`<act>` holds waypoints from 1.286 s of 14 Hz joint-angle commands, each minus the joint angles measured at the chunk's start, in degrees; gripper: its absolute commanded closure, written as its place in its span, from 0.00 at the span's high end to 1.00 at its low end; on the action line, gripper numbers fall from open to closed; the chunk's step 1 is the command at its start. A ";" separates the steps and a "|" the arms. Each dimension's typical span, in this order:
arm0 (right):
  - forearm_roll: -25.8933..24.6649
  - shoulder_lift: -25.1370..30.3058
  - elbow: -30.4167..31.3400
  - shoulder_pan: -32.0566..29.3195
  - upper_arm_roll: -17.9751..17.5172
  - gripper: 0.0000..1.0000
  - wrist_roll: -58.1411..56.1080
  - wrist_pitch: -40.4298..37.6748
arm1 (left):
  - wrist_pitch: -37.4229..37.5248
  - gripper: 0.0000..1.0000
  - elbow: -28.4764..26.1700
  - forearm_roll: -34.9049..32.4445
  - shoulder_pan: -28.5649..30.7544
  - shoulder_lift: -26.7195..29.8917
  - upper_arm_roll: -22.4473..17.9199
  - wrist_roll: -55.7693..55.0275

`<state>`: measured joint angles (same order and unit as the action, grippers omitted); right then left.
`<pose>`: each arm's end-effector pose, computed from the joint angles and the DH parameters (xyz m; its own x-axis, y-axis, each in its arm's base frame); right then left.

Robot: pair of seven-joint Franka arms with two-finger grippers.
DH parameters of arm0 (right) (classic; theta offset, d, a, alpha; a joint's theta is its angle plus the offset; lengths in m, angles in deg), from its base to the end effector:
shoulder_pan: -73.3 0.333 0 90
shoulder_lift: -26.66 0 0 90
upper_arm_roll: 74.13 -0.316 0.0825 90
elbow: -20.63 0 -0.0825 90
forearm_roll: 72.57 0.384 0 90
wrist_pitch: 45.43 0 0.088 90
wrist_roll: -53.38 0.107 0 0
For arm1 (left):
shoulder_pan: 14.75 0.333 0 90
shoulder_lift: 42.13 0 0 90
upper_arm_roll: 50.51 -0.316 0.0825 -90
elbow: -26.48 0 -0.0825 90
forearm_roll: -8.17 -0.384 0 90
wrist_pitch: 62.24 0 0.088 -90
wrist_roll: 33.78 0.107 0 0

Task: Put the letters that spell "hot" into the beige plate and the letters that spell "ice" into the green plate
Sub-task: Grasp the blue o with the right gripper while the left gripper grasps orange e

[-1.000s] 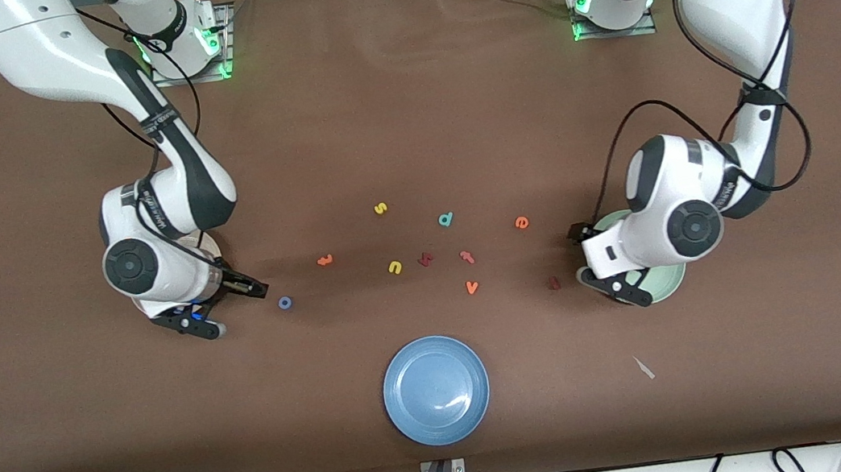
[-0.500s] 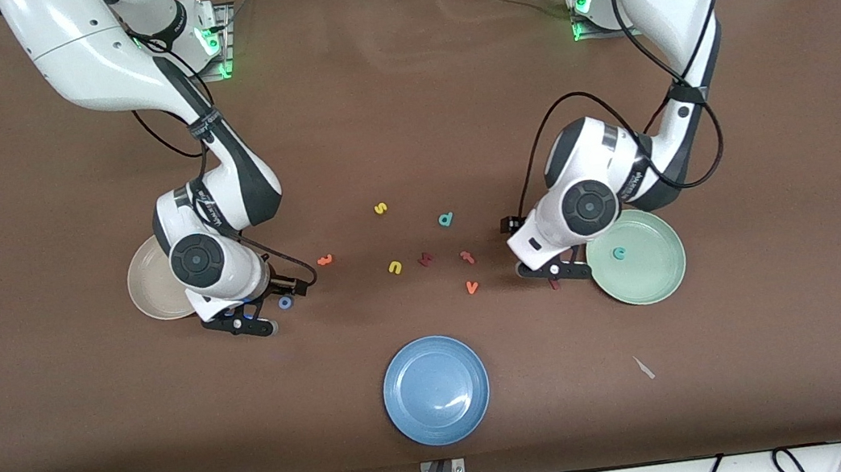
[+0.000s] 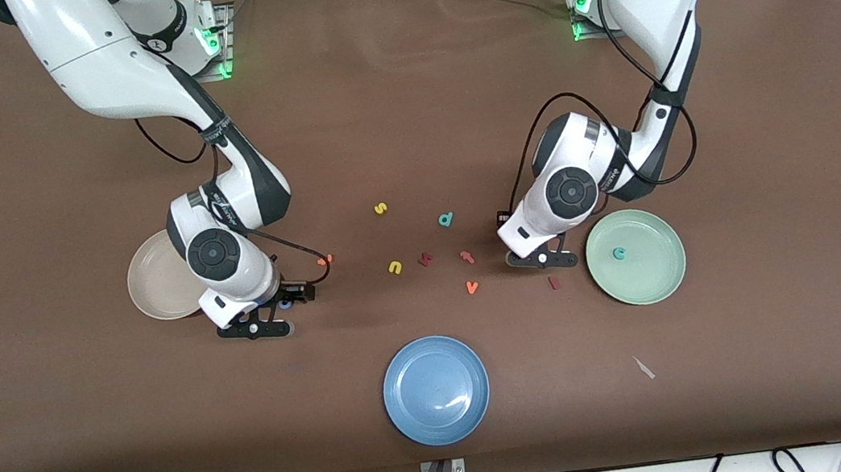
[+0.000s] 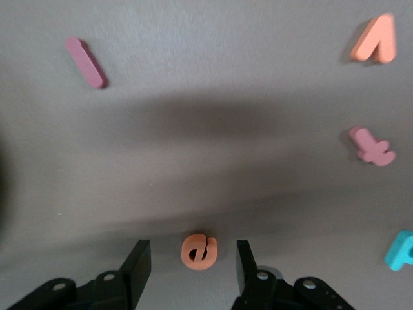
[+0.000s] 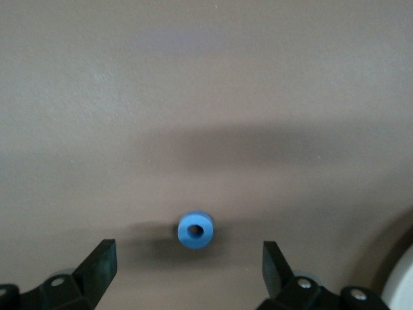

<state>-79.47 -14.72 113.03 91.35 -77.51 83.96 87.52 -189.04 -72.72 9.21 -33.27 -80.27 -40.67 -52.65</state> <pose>0.6466 0.2460 0.2019 0.9958 -0.0911 0.0124 -0.0916 -0.9946 0.0485 0.5748 -0.3017 0.1883 0.9702 -0.1293 -0.2047 -0.1206 -0.9912 0.0546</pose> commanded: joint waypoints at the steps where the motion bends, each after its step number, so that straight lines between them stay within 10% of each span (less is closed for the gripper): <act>1: 1.54 -0.99 -1.43 -0.56 -0.04 1.00 -2.53 0.99 | -1.61 0.59 -3.54 0.10 -1.42 2.54 -0.17 -3.88; 16: 8.84 -1.34 1.03 -1.70 -0.04 0.99 -6.41 0.73 | -4.42 0.40 -3.72 -5.26 -1.61 0.17 -0.26 -5.04; 18: 8.84 -1.34 1.03 -1.70 -0.04 0.94 -6.41 0.73 | -4.51 0.00 -3.63 -5.26 -1.61 0.52 -0.17 -5.04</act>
<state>-71.64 -16.21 113.74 89.91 -77.23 77.87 88.09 -192.66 -75.72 5.77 -34.87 -80.40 -40.85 -56.71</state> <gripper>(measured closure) 0.018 0.604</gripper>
